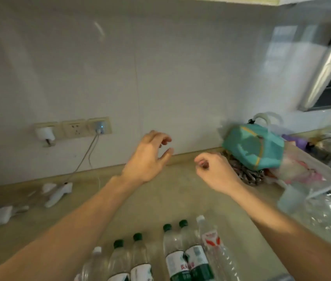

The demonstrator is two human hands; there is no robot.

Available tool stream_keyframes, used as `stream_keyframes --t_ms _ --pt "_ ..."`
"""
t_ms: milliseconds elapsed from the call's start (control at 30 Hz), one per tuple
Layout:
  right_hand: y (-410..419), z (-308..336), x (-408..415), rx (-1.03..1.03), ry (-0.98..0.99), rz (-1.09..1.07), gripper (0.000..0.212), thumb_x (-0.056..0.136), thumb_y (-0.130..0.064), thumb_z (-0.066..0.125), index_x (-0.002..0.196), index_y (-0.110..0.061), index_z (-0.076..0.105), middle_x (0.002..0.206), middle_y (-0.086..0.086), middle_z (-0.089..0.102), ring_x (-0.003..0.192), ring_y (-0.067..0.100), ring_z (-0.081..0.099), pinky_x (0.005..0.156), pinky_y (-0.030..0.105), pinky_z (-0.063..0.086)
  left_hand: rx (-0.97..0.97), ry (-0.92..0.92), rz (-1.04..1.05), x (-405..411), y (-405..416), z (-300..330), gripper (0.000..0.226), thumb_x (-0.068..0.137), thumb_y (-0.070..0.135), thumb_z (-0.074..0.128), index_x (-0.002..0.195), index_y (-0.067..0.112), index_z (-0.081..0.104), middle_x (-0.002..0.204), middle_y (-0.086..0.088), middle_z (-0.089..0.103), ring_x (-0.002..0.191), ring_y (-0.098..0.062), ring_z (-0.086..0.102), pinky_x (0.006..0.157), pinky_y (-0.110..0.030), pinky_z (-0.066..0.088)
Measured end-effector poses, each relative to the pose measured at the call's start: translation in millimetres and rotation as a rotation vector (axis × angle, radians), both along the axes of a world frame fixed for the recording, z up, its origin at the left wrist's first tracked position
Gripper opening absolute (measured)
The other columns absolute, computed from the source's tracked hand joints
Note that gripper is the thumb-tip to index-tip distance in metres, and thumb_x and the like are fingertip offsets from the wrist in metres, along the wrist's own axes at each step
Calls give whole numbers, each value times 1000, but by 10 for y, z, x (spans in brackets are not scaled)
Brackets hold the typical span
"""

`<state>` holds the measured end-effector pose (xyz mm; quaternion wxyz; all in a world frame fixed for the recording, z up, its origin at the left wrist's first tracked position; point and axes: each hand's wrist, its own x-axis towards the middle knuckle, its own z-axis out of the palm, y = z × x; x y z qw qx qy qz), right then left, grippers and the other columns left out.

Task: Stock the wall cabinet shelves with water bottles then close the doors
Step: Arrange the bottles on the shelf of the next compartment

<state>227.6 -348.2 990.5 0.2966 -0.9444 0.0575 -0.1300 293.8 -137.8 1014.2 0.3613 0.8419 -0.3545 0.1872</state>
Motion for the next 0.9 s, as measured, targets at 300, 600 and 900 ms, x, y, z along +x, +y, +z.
stream_keyframes --t_ms 300,600,900 --pt "-463 -1545 -194 93 580 -26 47 91 -26 67 135 -14 57 129 8 61 100 17 59 76 25 48 570 853 128 -241 -296 -1915 58 94 47 65 141 15 50 134 -7 55 111 -21 59 95 -36 51" --pt "-434 -2119 -317 160 827 -49 60 83 -33 72 132 -7 50 121 10 61 109 28 62 91 42 56 344 1237 389 -510 -389 -2627 104 82 49 73 160 18 13 157 -10 39 130 -29 50 86 -33 44" --pt "-531 -2145 -309 371 728 -75 40 78 -25 75 109 -17 52 98 3 66 84 21 71 69 40 64 123 1319 475 -575 -241 -2565 75 86 48 74 147 14 46 122 1 62 102 -13 60 80 -30 56"
